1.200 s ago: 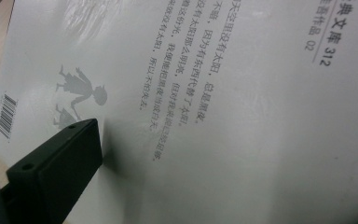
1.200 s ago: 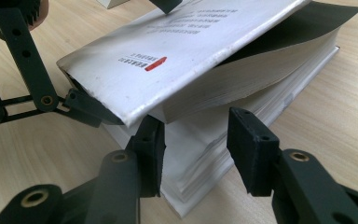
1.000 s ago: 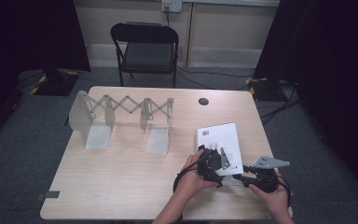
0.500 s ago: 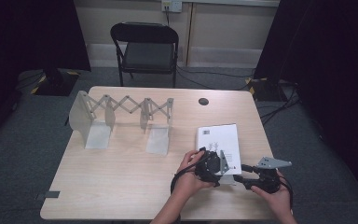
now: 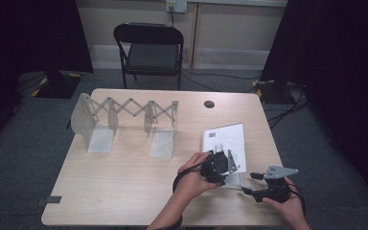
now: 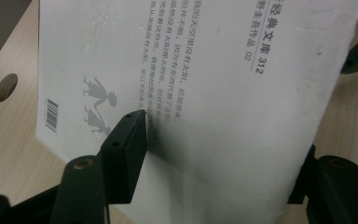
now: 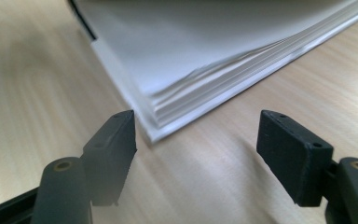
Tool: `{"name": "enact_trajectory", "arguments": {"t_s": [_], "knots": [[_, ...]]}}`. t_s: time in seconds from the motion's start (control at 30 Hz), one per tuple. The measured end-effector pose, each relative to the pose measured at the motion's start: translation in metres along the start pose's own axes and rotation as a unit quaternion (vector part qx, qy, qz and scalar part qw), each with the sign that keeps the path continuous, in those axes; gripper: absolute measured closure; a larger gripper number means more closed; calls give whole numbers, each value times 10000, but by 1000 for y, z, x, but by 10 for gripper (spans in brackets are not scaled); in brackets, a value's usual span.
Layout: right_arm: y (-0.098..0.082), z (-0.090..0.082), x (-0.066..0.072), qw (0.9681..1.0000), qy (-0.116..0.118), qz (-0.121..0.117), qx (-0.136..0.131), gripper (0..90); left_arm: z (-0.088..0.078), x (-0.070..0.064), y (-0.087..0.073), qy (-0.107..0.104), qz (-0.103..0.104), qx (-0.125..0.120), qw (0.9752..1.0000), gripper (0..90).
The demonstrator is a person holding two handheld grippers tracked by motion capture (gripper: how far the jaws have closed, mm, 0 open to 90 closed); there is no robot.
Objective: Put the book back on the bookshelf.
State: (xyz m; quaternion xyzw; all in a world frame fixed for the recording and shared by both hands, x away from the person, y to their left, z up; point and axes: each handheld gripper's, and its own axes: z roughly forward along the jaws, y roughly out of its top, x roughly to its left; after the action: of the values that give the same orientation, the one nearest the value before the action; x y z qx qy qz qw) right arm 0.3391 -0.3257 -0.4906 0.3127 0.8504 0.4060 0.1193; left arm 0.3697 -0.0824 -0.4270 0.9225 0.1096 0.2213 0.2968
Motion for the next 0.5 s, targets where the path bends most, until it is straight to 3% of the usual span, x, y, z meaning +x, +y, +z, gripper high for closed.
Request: {"name": "enact_trajectory", "arguments": {"t_s": [0.2, 0.5], "knots": [[-4, 4, 1, 9997, 31, -162, 184, 269, -8, 11, 9, -78, -173, 54, 9998, 416], [1, 12, -2, 9993, -175, -281, 145, 252, -14, 21, 16, -217, -333, 154, 9991, 433]]}}
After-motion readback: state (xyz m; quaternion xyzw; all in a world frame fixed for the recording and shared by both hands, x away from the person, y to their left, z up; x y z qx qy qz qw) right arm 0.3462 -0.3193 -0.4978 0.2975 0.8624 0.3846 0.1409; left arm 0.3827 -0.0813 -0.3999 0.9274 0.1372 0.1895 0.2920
